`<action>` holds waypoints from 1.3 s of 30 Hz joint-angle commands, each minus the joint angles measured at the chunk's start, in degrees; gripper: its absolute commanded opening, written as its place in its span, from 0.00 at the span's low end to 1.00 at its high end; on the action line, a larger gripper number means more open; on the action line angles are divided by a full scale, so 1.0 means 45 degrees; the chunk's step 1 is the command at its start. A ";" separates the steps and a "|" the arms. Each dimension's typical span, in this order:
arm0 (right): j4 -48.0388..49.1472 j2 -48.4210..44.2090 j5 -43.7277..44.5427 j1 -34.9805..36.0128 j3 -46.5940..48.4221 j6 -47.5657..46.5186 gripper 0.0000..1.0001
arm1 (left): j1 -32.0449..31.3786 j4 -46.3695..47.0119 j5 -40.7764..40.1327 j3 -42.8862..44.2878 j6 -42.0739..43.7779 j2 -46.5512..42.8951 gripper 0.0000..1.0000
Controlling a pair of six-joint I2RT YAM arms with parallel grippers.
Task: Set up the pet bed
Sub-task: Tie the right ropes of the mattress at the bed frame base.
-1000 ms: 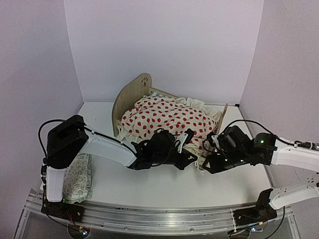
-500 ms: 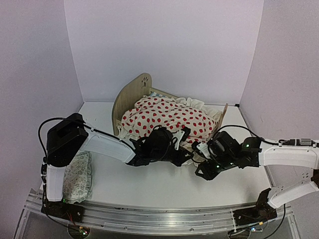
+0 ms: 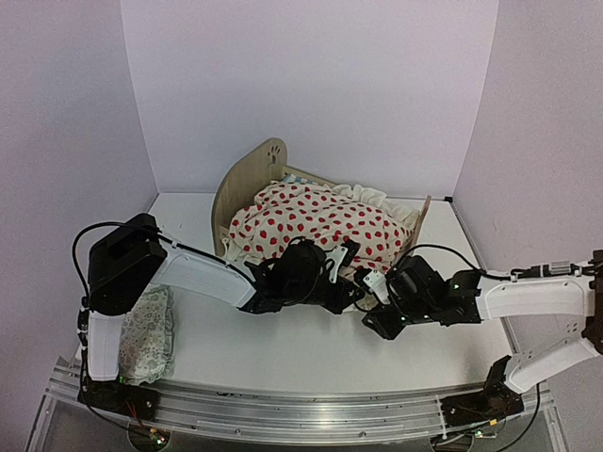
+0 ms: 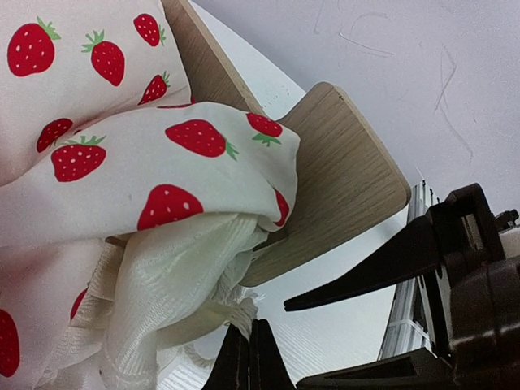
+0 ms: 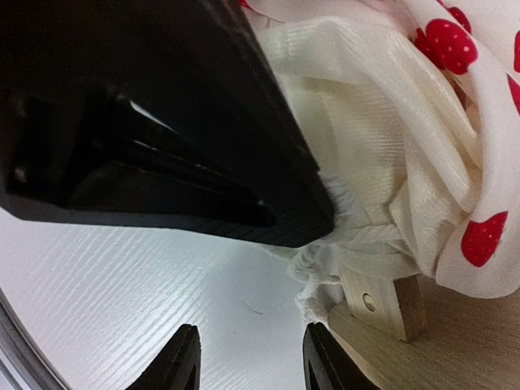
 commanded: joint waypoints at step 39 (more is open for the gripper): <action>0.3963 0.2263 0.2818 -0.0029 -0.0463 -0.1200 0.23 | 0.0220 0.0703 0.0630 -0.0302 -0.0637 -0.0409 0.00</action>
